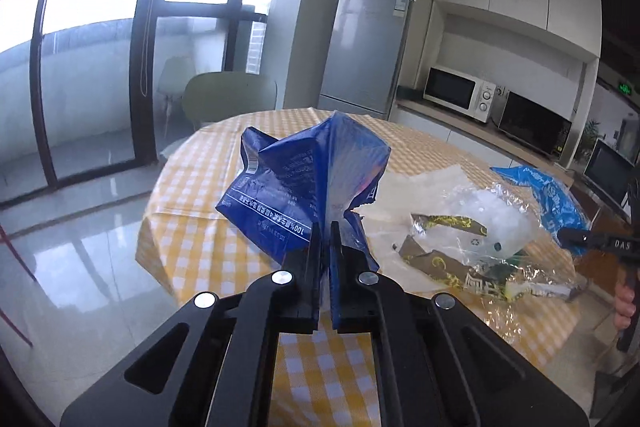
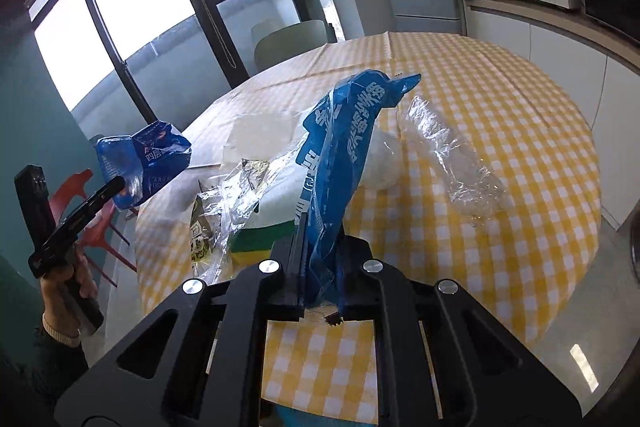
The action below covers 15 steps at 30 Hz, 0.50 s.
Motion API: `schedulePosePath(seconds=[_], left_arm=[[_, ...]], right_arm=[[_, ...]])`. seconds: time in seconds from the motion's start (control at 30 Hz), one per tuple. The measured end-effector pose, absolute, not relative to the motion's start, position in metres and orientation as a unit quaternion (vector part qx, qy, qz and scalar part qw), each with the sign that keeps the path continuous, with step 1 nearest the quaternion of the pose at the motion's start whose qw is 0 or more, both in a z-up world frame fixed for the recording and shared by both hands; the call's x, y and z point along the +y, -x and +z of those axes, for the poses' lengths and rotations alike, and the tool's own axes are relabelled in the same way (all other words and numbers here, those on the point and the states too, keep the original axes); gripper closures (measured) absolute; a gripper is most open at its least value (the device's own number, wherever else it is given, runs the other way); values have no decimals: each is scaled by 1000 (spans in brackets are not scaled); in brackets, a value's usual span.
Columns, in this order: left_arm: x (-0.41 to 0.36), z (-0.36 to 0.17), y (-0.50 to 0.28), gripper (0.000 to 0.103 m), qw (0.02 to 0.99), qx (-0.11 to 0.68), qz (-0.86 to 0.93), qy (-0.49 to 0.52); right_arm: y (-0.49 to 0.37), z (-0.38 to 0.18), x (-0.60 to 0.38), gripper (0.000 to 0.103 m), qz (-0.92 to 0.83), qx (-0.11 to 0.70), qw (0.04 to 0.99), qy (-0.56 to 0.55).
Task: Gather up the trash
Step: 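Carry both blue bags down over the blue wastebasket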
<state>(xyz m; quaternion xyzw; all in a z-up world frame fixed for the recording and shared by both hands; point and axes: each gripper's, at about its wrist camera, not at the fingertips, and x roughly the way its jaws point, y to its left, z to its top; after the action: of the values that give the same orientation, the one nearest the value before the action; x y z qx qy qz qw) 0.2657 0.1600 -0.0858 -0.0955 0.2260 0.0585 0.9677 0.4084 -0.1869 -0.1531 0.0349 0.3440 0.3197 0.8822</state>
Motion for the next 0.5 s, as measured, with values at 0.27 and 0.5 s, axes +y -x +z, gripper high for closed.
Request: schedulePosePath(seconds=[0.27, 0.5], left_arm=[[147, -62, -203, 101, 983, 152, -6, 103], [125, -44, -156, 101, 989, 119, -52, 70]], right_arm=[[-382, -143, -200, 94, 331, 324, 886, -19], [-352, -141, -210, 94, 341, 321, 883, 4]])
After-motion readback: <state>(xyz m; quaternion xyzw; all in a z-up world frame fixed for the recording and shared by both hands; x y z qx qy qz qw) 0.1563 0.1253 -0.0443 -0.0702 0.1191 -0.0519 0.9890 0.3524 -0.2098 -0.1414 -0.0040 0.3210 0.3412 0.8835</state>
